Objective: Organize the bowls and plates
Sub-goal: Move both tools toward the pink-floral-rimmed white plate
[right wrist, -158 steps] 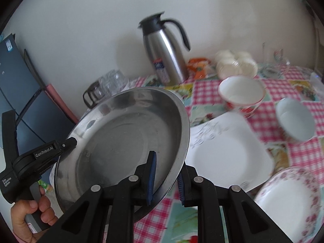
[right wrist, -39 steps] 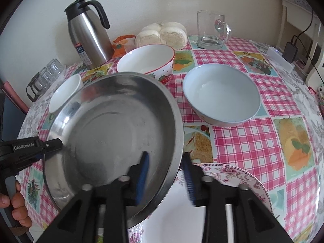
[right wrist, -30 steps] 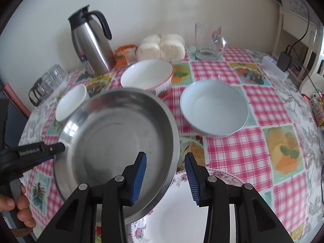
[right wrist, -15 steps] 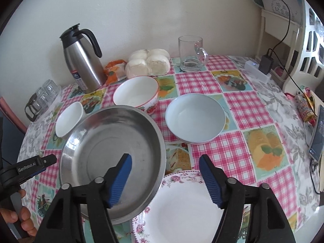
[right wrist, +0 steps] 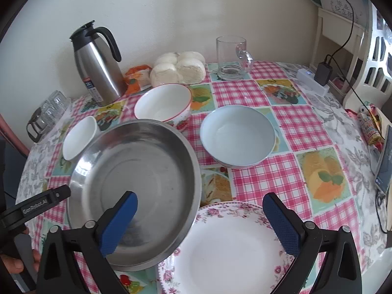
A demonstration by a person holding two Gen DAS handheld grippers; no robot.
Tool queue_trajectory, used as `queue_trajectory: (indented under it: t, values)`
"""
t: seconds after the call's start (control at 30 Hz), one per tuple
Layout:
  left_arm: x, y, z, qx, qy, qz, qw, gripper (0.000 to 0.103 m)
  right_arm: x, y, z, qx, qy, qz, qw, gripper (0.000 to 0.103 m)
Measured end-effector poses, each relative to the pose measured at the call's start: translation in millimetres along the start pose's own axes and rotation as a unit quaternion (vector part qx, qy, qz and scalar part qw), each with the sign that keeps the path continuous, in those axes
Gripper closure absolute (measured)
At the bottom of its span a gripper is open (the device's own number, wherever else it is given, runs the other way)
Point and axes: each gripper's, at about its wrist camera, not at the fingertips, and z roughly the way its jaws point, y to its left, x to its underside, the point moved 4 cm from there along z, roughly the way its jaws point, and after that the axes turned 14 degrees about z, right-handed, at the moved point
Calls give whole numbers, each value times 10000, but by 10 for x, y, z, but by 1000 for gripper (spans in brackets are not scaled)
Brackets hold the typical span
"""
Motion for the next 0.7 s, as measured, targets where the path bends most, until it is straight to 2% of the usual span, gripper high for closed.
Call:
queue_trajectory:
  t: [0.13,0.4,0.7]
  values:
    - [-20,-26,-22,69,-101,9,9999,5,0,15,-2,-22,0,8,10000,0]
    - [-121,-69,-244,191,-692,52,9974,5,-35,14,-77,-94,-125,-46,9999,0]
    - [-155,-410,-599,856,-1347,338,9866,5,-135,-217,-277,-217,-392,162,9989,0]
